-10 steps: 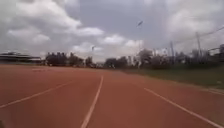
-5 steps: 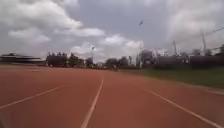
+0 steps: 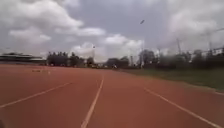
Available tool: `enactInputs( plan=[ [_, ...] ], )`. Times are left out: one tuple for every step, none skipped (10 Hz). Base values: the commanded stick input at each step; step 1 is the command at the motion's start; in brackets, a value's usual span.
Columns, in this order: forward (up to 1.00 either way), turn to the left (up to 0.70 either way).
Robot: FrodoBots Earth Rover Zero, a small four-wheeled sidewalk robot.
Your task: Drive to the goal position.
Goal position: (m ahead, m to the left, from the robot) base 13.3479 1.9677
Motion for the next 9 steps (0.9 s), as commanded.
enactInputs(
  plan=[
    [0.7, 0.0],
    [0.7, 0.0],
    [0.7, 0.0],
    [0.7, 0.0],
    [0.7, 0.0],
    [0.7, 0.0],
    [0.7, 0.0],
    [0.7, 0.0],
    [0.7, 0.0]
  ],
)
